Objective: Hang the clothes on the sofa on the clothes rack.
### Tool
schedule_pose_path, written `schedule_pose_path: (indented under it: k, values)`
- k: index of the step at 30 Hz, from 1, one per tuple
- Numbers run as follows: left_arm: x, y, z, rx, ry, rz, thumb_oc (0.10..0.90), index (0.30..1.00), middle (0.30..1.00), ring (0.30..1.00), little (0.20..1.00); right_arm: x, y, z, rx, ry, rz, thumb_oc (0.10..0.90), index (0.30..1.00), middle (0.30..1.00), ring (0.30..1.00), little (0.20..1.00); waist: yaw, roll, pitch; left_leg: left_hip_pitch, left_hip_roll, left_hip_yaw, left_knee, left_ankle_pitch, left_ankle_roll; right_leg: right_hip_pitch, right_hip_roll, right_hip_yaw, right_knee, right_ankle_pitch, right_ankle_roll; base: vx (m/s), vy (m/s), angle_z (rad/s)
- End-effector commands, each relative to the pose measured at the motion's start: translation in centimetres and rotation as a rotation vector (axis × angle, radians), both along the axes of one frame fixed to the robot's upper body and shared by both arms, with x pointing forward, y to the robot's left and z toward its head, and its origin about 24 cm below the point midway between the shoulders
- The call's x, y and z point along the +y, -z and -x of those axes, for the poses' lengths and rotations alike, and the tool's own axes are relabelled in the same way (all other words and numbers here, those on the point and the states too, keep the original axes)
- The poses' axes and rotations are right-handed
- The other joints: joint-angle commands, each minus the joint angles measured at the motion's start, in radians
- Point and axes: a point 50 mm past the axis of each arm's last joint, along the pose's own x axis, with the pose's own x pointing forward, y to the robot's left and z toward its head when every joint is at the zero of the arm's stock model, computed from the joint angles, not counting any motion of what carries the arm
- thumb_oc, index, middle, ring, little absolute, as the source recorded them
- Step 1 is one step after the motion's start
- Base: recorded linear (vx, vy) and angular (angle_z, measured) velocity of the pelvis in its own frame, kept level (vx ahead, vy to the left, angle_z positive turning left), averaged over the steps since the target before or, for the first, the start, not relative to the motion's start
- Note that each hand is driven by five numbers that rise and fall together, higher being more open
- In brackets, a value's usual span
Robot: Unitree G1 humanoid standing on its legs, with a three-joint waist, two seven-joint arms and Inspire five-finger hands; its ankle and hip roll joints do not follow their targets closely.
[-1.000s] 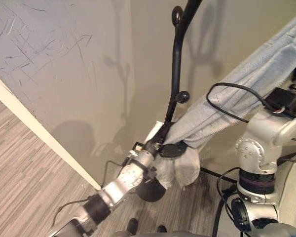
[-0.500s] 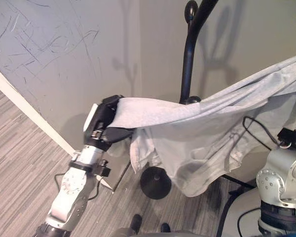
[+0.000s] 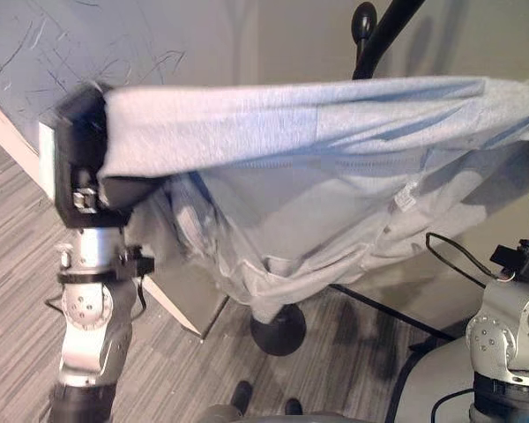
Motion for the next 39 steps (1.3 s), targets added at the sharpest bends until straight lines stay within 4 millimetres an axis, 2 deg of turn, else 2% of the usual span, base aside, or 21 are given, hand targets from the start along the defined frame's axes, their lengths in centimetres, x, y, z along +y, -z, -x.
schedule_pose_path:
  k: [1,4,5,7,11,12,15,17,18,19,22,27,28,29,30,31,32,36,37,38,39]
  values:
    - [0.8,-2.8,1.0,-0.224,-0.107,0.009,0.400,0.300,0.300,0.300,0.300,-0.2,-3.5,0.6,-0.136,0.147,0.113,0.400,0.300,0.300,0.300,0.300,-0.014,-0.003,-0.138,-0.066,0.131,0.104,0.003,-0.003,-0.074,-0.015,0.035,-0.042,0.018,-0.020,-0.020,0.00,0.000,0.00]
    - [0.2,-2.6,-1.0,-0.163,-0.074,0.005,0.400,0.300,0.300,0.300,0.300,-0.1,-3.6,-0.9,-0.074,0.246,0.162,0.400,0.300,0.300,0.300,0.300,-0.019,0.000,-0.142,-0.064,0.130,0.105,0.003,-0.003,-0.073,-0.015,0.033,-0.040,0.020,-0.020,-0.019,0.00,0.000,0.00]
    - [-0.5,-2.6,-2.5,-0.130,-0.055,-0.021,0.400,0.300,0.300,0.300,0.300,-0.1,-3.6,-2.2,-0.024,0.312,0.195,0.400,0.300,0.300,0.300,0.300,-0.022,0.001,-0.142,-0.065,0.129,0.106,0.003,-0.003,-0.072,-0.016,0.032,-0.040,0.020,-0.019,-0.019,0.00,0.000,0.00]
    - [-1.0,-2.6,-3.2,-0.112,-0.041,-0.038,0.400,0.300,0.300,0.300,0.300,-0.2,-3.5,-2.7,-0.002,0.333,0.203,0.400,0.300,0.300,0.300,0.300,-0.024,0.003,-0.141,-0.065,0.128,0.107,0.003,-0.002,-0.071,-0.016,0.031,-0.040,0.020,-0.020,-0.018,0.00,0.000,0.00]
    - [-3.0,-1.4,-5.8,0.003,0.030,-0.111,0.400,0.300,0.300,0.300,0.300,-0.6,-2.3,-5.0,0.131,0.436,0.246,0.400,0.300,0.300,0.300,0.300,-0.035,0.010,-0.139,-0.069,0.125,0.109,0.003,0.001,-0.068,-0.022,0.027,-0.039,0.023,-0.017,-0.015,0.00,0.000,0.00]
    - [-3.0,-1.4,-5.9,0.002,0.031,-0.111,0.400,0.300,0.300,0.300,0.300,-0.6,-2.3,-5.0,0.131,0.436,0.246,0.400,0.300,0.300,0.300,0.300,-0.034,0.010,-0.138,-0.069,0.125,0.109,0.003,0.001,-0.068,-0.022,0.027,-0.039,0.023,-0.018,-0.015,0.00,0.000,0.00]
    - [-4.4,0.1,-7.1,0.092,0.082,-0.126,0.400,0.300,0.300,0.300,0.300,-1.2,-0.5,-6.5,0.259,0.498,0.254,0.400,0.300,0.300,0.300,0.300,-0.041,0.014,-0.135,-0.068,0.124,0.112,0.003,-0.001,-0.064,-0.022,0.024,-0.035,0.022,-0.015,-0.014,0.00,0.000,0.00]
    - [-4.4,0.0,-7.2,0.092,0.082,-0.126,0.400,0.300,0.300,0.300,0.300,-1.2,-0.5,-6.6,0.258,0.499,0.254,0.400,0.300,0.300,0.300,0.300,-0.040,0.014,-0.135,-0.068,0.124,0.113,0.003,-0.001,-0.064,-0.022,0.024,-0.034,0.022,-0.015,-0.014,0.00,0.000,0.00]
    - [-5.4,1.6,-8.2,0.179,0.109,-0.150,0.400,0.300,0.300,0.300,0.300,-1.7,1.3,-7.6,0.364,0.524,0.268,0.400,0.300,0.300,0.300,0.300,-0.044,0.016,-0.129,-0.068,0.122,0.113,0.003,-0.001,-0.060,-0.023,0.022,-0.031,0.021,-0.013,-0.013,0.00,0.000,0.00]
    - [-5.4,1.6,-8.2,0.179,0.109,-0.149,0.400,0.300,0.300,0.300,0.300,-1.7,1.3,-7.6,0.364,0.524,0.268,0.400,0.300,0.300,0.300,0.300,-0.044,0.016,-0.129,-0.068,0.122,0.113,0.003,-0.001,-0.060,-0.023,0.022,-0.031,0.021,-0.013,-0.013,-0.01,-0.003,-0.03]
    - [-5.9,3.9,-8.6,0.278,0.127,-0.160,0.400,0.300,0.300,0.300,0.300,-1.7,3.3,-7.9,0.453,0.506,0.271,0.400,0.300,0.300,0.300,0.300,-0.048,0.018,-0.119,-0.069,0.120,0.115,0.003,-0.001,-0.056,-0.026,0.021,-0.027,0.021,-0.012,-0.012,0.00,0.000,-0.07]
    - [-5.1,7.0,-8.0,0.391,0.122,-0.130,0.400,0.300,0.300,0.300,0.300,-1.0,6.2,-7.2,0.540,0.415,0.266,0.400,0.300,0.300,0.300,0.300,-0.051,0.019,-0.113,-0.069,0.121,0.118,0.003,-0.003,-0.052,-0.029,0.023,-0.018,0.021,-0.013,-0.014,0.00,0.001,-0.01]
    - [-5.1,7.1,-8.0,0.393,0.122,-0.130,0.400,0.300,0.300,0.300,0.300,-1.0,6.2,-7.2,0.541,0.414,0.266,0.400,0.300,0.300,0.300,0.300,-0.051,0.019,-0.114,-0.068,0.121,0.118,0.003,-0.003,-0.052,-0.029,0.024,-0.018,0.021,-0.013,-0.014,0.01,-0.011,-0.04]
    - [-4.8,8.2,-7.7,0.434,0.121,-0.099,0.400,0.300,0.300,0.300,0.300,-0.2,7.8,-7.0,0.589,0.341,0.246,0.400,0.300,0.300,0.300,0.300,-0.051,0.019,-0.113,-0.067,0.123,0.118,0.003,-0.002,-0.051,-0.027,0.024,-0.018,0.020,-0.014,-0.015,0.01,-0.011,-0.03]
    - [-4.7,9.0,-7.5,0.461,0.124,-0.076,0.400,0.300,0.300,0.300,0.300,0.2,8.8,-7.0,0.622,0.298,0.236,0.400,0.300,0.300,0.300,0.300,-0.049,0.018,-0.110,-0.067,0.123,0.118,0.003,-0.002,-0.051,-0.026,0.024,-0.018,0.020,-0.014,-0.016,0.00,0.000,0.00]
    - [-4.7,9.0,-7.4,0.463,0.124,-0.075,0.400,0.300,0.300,0.300,0.300,0.2,8.9,-6.9,0.624,0.295,0.237,0.400,0.300,0.300,0.300,0.300,-0.050,0.017,-0.112,-0.067,0.123,0.118,0.003,-0.002,-0.051,-0.026,0.024,-0.018,0.019,-0.014,-0.016,0.00,-0.004,-0.03]
    - [-4.6,10.2,-7.1,0.508,0.129,-0.043,0.400,0.300,0.300,0.300,0.300,1.1,10.3,-6.8,0.669,0.225,0.219,0.400,0.300,0.300,0.300,0.300,-0.048,0.017,-0.110,-0.067,0.123,0.119,0.003,-0.001,-0.051,-0.025,0.025,-0.018,0.018,-0.014,-0.017,0.00,-0.001,-0.04]
    - [-4.7,12.1,-6.6,0.584,0.158,0.049,0.400,0.300,0.300,0.300,0.300,2.7,12.5,-6.7,0.735,0.098,0.171,0.400,0.300,0.300,0.300,0.300,-0.044,0.015,-0.106,-0.066,0.123,0.118,0.003,0.002,-0.050,-0.024,0.025,-0.019,0.017,-0.014,-0.019,0.00,-0.001,-0.01]
    - [-4.7,12.2,-6.6,0.584,0.158,0.050,0.400,0.300,0.300,0.300,0.300,2.7,12.6,-6.7,0.735,0.097,0.171,0.400,0.300,0.300,0.300,0.300,-0.045,0.015,-0.106,-0.066,0.123,0.118,0.003,0.002,-0.050,-0.024,0.025,-0.020,0.017,-0.014,-0.019,0.00,0.000,0.00]
    - [-4.8,12.6,-6.4,0.600,0.169,0.092,0.511,0.467,0.467,0.467,0.467,3.6,13.2,-6.6,0.751,0.040,0.149,0.541,0.512,0.512,0.512,0.512,-0.043,0.014,-0.105,-0.065,0.122,0.117,0.003,0.003,-0.050,-0.023,0.026,-0.021,0.017,-0.014,-0.020,0.00,0.000,0.00]
    - [-4.8,13.0,-6.2,0.613,0.175,0.115,0.557,0.535,0.535,0.535,0.535,4.0,13.5,-6.6,0.756,0.013,0.138,0.590,0.585,0.585,0.585,0.585,-0.042,0.014,-0.103,-0.065,0.122,0.117,0.003,0.004,-0.050,-0.023,0.026,-0.021,0.017,-0.014,-0.021,0.00,0.000,0.00]
